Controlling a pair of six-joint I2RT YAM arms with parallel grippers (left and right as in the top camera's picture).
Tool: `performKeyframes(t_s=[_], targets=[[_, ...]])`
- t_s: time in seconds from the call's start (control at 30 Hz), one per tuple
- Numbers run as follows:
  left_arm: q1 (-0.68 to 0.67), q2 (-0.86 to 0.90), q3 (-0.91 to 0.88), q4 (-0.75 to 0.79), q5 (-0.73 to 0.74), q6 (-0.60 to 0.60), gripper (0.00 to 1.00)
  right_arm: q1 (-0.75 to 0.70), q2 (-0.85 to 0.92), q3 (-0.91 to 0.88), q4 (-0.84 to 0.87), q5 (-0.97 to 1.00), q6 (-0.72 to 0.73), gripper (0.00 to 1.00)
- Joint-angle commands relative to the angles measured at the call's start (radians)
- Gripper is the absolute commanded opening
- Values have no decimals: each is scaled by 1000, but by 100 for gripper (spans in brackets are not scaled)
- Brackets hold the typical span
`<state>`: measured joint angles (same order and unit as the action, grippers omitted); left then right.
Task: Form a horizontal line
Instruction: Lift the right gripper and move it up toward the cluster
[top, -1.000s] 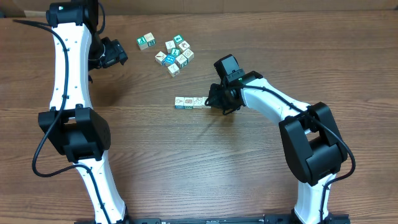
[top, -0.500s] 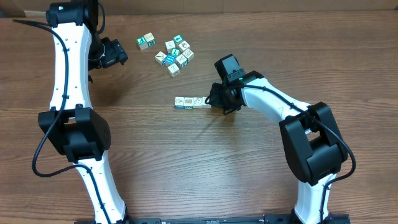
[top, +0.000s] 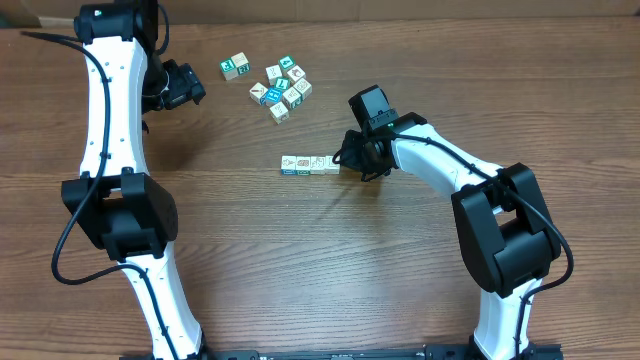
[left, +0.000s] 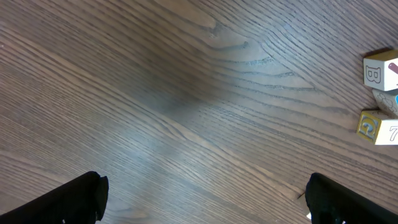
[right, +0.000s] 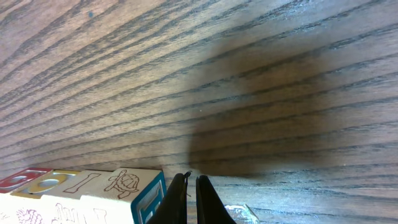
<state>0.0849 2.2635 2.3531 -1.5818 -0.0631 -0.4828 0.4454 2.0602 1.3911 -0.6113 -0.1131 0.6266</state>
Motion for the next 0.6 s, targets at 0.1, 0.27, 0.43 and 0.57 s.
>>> performKeyframes(t_s=[0.1, 0.27, 0.43, 0.57], targets=[[-6, -1, 4, 1, 2, -4, 100, -9, 10, -8, 48, 21, 5, 4], [-7, -1, 4, 1, 2, -3, 99, -37, 10, -3, 129, 64, 2, 4], [-6, -1, 4, 1, 2, -3, 99, -79, 11, 140, 44, 63, -15, 4], [-6, -1, 4, 1, 2, -4, 100, -110, 11, 351, -111, 68, -58, 4]])
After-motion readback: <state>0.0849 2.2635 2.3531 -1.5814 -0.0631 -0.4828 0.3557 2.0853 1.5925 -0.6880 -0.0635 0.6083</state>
